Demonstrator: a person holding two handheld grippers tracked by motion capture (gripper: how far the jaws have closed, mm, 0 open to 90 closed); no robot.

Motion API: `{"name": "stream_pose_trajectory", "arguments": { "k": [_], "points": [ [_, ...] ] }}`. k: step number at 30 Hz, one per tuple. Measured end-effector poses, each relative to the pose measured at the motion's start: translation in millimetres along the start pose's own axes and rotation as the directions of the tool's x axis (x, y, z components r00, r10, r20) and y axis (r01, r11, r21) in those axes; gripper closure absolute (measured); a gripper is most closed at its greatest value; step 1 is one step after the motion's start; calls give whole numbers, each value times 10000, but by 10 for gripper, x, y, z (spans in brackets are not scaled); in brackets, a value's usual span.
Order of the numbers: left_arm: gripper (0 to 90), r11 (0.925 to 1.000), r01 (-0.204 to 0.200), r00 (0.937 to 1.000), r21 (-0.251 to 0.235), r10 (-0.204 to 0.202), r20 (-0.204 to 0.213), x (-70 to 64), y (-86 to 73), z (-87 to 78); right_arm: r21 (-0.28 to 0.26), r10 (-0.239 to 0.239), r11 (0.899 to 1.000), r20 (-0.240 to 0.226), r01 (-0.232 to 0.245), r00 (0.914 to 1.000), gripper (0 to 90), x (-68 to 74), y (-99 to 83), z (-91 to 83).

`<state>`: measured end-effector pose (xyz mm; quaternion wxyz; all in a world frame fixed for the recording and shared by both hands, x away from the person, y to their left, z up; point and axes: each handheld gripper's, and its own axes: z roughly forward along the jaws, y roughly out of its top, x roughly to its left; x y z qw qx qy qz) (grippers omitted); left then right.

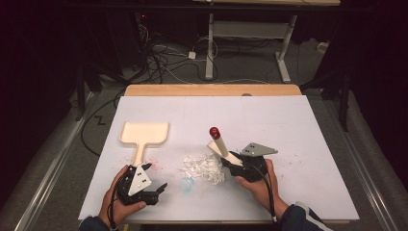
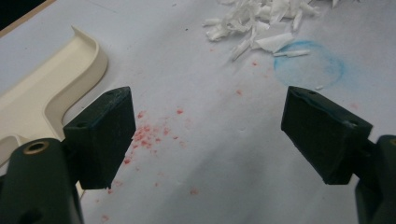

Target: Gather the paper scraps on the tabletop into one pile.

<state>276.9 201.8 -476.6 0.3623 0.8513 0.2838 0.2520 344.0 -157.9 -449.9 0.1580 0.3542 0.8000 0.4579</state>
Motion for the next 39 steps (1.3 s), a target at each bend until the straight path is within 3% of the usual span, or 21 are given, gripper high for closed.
{"name": "stream_pose_trajectory", "arguments": {
  "k": [2, 4, 6, 10, 13, 15, 17, 22, 26, 30, 33, 39],
  "points": [
    [169, 10000, -19, 10000, -13, 19, -11, 0, 3, -2, -188, 251, 9995, -249, -255, 9994, 627, -2, 17, -1],
    [169, 10000, -15, 10000, -8, 15, -2, -4, 3, 0, -337, 150, 9993, -314, -160, 9994, 677, 29, 22, 15],
    [169, 10000, -21, 10000, -12, 21, -2, -4, 5, 0, -396, 510, 9978, -735, -540, 9960, 676, 27, 29, 52],
    [170, 10000, -17, 10000, -43, 17, -12, -5, 3, -2, -524, 318, 9980, -605, -350, 9977, 676, 90, 64, 127],
    [170, 10000, -24, 10000, -26, 24, -9, -1, -4, -2, -593, -307, 9978, -80, 301, 9995, 676, 134, 94, 151],
    [169, 10000, 9, 10000, -4, -9, 6, 3, -8, -5, -687, -834, 9940, 250, 850, 9962, 676, 141, 122, 137],
    [170, 10000, 5, 10000, 12, -5, -12, 4, -10, -8, -810, -1066, 9906, 478, 1103, 9932, 676, 123, 150, 99],
    [170, 10000, -6, 10000, 3, 6, -47, 1, -14, -15, -1002, -1637, 9809, 397, 1669, 9857, 676, 54, 208, -147],
    [170, 10000, -29, 10000, 11, 29, -55, -9, -7, -16, -990, -2058, 9740, -119, 2036, 9785, 676, 4, 223, -426],
    [170, 10000, -61, 9999, 23, 61, -83, -20, 0, -15, -871, -2049, 9761, -662, 1989, 9765, 677, -36, 182, -686],
    [170, 9999, -88, 9999, 48, 89, -92, -18, 1, -13, -618, -2238, 9740, -1103, 2181, 9684, 676, -41, 99, -856],
    [170, 9999, -126, 9999, 69, 126, -110, -24, 12, -9, 200, -2468, 9667, -1922, 2553, 9498, 676, 7, -127, -990]
  ]
}}
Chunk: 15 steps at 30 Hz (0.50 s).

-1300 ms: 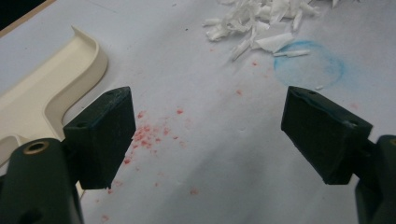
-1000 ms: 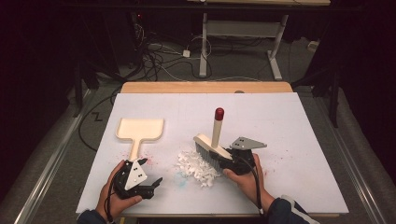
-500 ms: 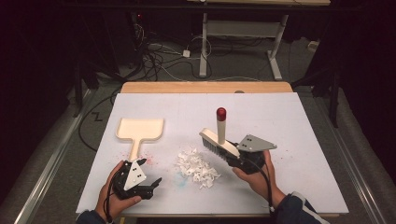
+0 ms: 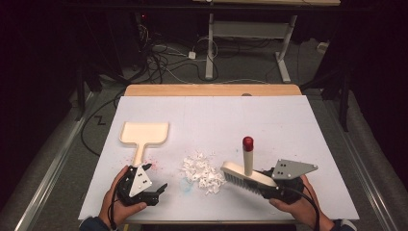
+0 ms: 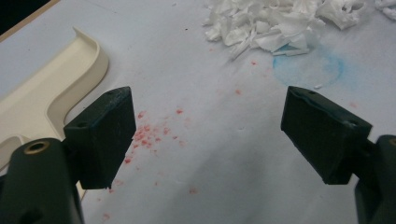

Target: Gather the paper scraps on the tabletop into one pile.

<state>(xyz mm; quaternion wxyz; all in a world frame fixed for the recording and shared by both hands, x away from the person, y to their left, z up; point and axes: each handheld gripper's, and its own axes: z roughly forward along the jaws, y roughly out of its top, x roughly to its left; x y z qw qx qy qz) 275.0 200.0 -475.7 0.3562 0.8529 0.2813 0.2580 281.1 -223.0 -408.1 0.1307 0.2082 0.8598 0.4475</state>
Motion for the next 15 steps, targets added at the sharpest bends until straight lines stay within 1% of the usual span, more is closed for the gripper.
{"name": "stream_pose_trajectory", "arguments": {
  "k": [3, 5, 7, 9, 11, 12, 14, 15],
  "points": [
    [170, 10000, 9, 10000, -10, -9, 24, 3, 3, 3, 397, -244, 9988, -595, 268, 9979, 677, 63, -84, 49],
    [170, 10000, -3, 10000, -19, 3, 34, 1, 7, 8, 388, -305, 9987, -953, 343, 9950, 677, 93, -108, 117],
    [170, 10000, -53, 10000, 17, 52, 71, -1, 9, 14, 349, -436, 9983, -1051, 475, 9935, 677, 107, -91, 195],
    [170, 10000, -51, 9999, 19, 51, 89, -2, 9, 20, 256, -604, 9977, -954, 631, 9936, 677, 103, -69, 279],
    [170, 10000, -54, 9999, 38, 53, 101, -2, 8, 26, 145, -754, 9969, -996, 772, 9922, 677, 76, -40, 371],
    [170, 10000, -51, 9999, 36, 51, 106, -3, 8, 26, 120, -913, 9956, -811, 926, 9925, 677, 62, -21, 417],
    [170, 10000, -79, 9999, 59, 78, 113, -1, 7, 25, 36, -940, 9955, -859, 946, 9919, 677, 12, 33, 491],
    [170, 10000, -53, 9999, 37, 53, 112, -1, 6, 28, -124, -982, 9951, -737, 976, 9924, 677, -8, 62, 523]
  ]
}}
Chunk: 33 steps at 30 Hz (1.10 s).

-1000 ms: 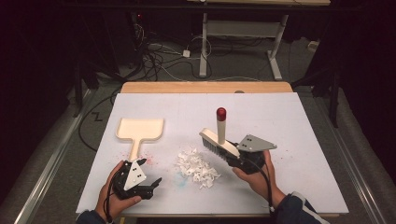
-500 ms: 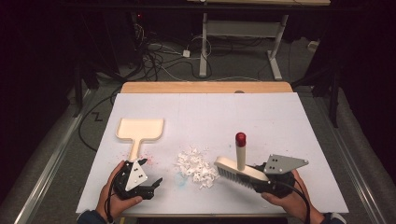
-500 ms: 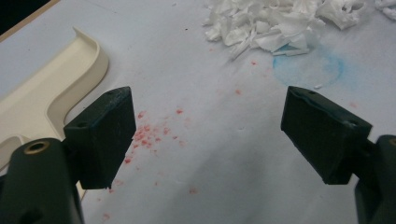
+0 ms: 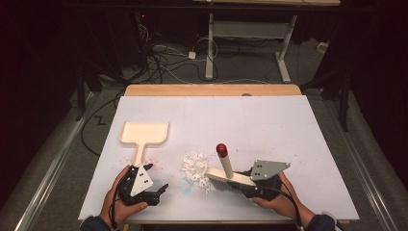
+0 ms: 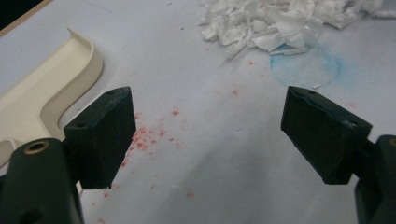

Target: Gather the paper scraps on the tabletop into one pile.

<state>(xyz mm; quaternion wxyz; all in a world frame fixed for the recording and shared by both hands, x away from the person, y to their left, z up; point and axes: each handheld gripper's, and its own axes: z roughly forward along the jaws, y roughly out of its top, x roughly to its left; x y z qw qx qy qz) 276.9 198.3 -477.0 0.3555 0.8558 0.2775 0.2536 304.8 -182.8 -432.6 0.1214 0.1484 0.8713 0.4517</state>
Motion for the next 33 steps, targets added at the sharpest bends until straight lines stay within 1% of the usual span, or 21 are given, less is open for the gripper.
{"name": "stream_pose_trajectory", "arguments": {
  "k": [1, 2, 4, 5, 7, 8, 11, 14, 17, 19, 21, 22, 23, 24, 26, 28, 30, 33],
  "points": [
    [170, 10000, -7, 10000, 13, 7, 12, 1, 0, 2, -98, 7, 10000, 55, -7, 10000, 677, -24, 30, 32],
    [170, 10000, -16, 10000, 23, 16, 10, 0, 0, 4, -185, 15, 9998, -1, -15, 10000, 677, -50, 60, 61],
    [170, 10000, -38, 10000, 53, 38, 24, 0, -2, 4, -367, -79, 9993, 70, 81, 9999, 677, -76, 106, 111],
    [170, 10000, -35, 10000, 53, 35, 18, 1, -5, 5, -374, -62, 9993, 13, 62, 10000, 677, -87, 123, 132],
    [170, 10000, -14, 10000, 72, 14, 20, 2, -10, 4, -405, -68, 9992, 69, 71, 10000, 676, -91, 138, 159],
    [170, 10000, -5, 10000, 53, 5, 6, -1, -13, 1, -362, -64, 9993, 4, 64, 10000, 676, -93, 138, 155],
    [170, 10000, -35, 10000, 30, 35, -39, -4, -15, -17, -447, -47, 9990, -66, 44, 10000, 676, -79, 134, 56],
    [170, 10000, 4, 10000, 12, -4, -65, -3, -16, -23, -786, -12, 9969, -59, 7, 10000, 676, -43, 139, -107],
    [170, 10000, -23, 9999, 22, 23, -105, -5, -8, -21, -1110, -3, 9938, -255, -25, 9997, 676, 15, 148, -247],
    [170, 10000, -21, 9998, 0, 21, -187, 0, -4, -30, -1248, -1, 9922, -625, -77, 9980, 676, 72, 150, -276],
    [170, 10000, -33, 9992, -52, 31, -395, 18, -2, -53, -1205, 16, 9926, -1024, -140, 9947, 676, 147, 141, -222],
    [170, 9997, 149, 9988, -203, -158, -457, 44, -5, -76, -1138, -37, 9935, -1186, -98, 9929, 676, 174, 135, -182],
    [170, 9992, 272, 9984, -301, -287, -496, 64, -8, -92, -917, -150, 9958, -1373, 24, 9904, 676, 220, 124, -108],
    [170, 9987, 359, 9979, -362, -377, -521, 76, -11, -99, -737, -295, 9971, -1374, 195, 9901, 676, 250, 111, -45],
    [170, 9987, 372, 9980, -353, -389, -490, 78, -12, -95, -484, -357, 9984, -1449, 290, 9888, 676, 273, 73, 74],
    [170, 9992, 280, 9987, -281, -292, -429, 66, -5, -78, -361, -348, 9989, -1398, 300, 9896, 676, 246, 49, 169],
    [170, 9995, 233, 9991, -233, -241, -358, 57, -3, -62, -421, -273, 9989, -1149, 225, 9930, 676, 182, 64, 218],
    [170, 9997, 191, 9993, -146, -196, -309, 50, -7, -48, -503, -351, 9982, -659, 318, 9972, 676, 68, 86, 266]
  ]
}}
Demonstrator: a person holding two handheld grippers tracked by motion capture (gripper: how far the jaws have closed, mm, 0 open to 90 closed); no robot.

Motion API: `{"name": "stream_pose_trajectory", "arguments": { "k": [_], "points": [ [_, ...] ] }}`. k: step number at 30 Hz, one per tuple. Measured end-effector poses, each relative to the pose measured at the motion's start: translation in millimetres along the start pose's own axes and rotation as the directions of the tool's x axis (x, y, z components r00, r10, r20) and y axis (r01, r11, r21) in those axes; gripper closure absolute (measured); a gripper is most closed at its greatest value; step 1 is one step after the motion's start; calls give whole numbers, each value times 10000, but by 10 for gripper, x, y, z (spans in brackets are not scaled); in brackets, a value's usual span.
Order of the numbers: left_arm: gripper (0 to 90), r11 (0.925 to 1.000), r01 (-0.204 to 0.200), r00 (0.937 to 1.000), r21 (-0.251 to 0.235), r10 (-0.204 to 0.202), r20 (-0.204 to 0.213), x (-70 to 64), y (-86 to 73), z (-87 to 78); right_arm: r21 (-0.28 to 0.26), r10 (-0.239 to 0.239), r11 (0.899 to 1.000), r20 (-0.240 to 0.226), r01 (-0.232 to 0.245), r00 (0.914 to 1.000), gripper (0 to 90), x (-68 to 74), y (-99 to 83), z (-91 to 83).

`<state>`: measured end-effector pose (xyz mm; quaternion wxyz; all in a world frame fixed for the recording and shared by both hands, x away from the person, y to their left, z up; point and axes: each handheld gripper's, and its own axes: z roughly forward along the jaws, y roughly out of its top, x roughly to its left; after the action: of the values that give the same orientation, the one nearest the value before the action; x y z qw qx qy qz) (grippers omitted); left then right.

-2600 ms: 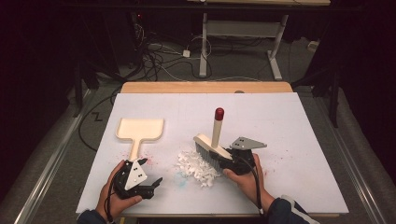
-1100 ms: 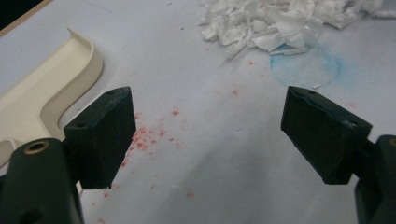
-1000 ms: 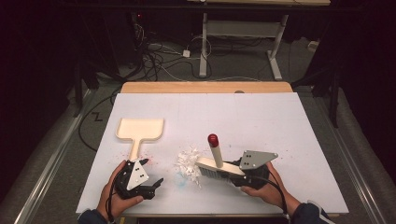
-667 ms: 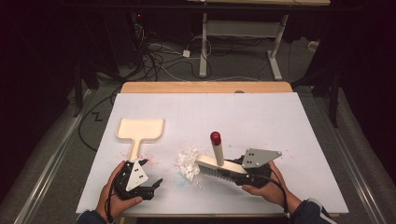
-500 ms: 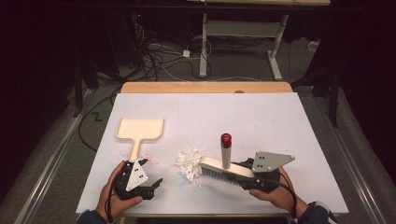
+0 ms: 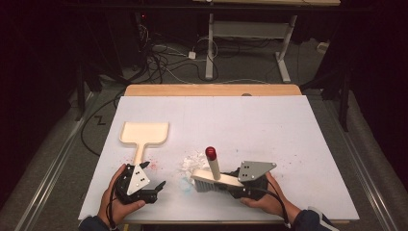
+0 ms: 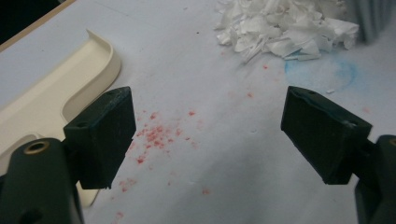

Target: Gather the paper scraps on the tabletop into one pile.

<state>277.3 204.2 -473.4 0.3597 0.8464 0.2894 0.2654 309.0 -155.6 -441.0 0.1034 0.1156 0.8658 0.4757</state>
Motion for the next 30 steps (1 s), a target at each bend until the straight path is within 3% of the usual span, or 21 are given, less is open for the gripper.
{"name": "stream_pose_trajectory", "arguments": {
  "k": [5, 6, 11, 16, 19, 24, 30],
  "points": [
    [170, 10000, 14, 10000, 2, -14, 25, -6, -2, 0, -189, 322, 9993, -41, -322, 9995, 676, -120, -11, -1],
    [170, 10000, 5, 10000, 20, -5, 25, -8, -2, 1, -232, 194, 9995, 1, -193, 9998, 675, -118, 4, -34],
    [170, 10000, -25, 10000, 39, 24, 27, -24, -5, -2, -856, 446, 9954, 224, -425, 9988, 675, -120, 88, -352],
    [170, 10000, -34, 10000, 35, 34, 36, -29, -3, 2, -656, 655, 9960, 737, -607, 9951, 675, -94, 48, -628],
    [170, 10000, -55, 10000, 74, 54, 51, -27, 0, 10, -303, 662, 9975, 787, -640, 9947, 675, -57, -22, -715],
    [170, 9999, -128, 9999, 86, 128, 88, -38, 15, 22, 484, 598, 9967, 937, -645, 9938, 675, -31, -158, -707],
    [170, 9998, -172, 9997, 133, 170, 151, -40, 19, 44, 602, 427, 9969, 1230, -504, 9915, 676, -101, -182, -498]
  ]
}}
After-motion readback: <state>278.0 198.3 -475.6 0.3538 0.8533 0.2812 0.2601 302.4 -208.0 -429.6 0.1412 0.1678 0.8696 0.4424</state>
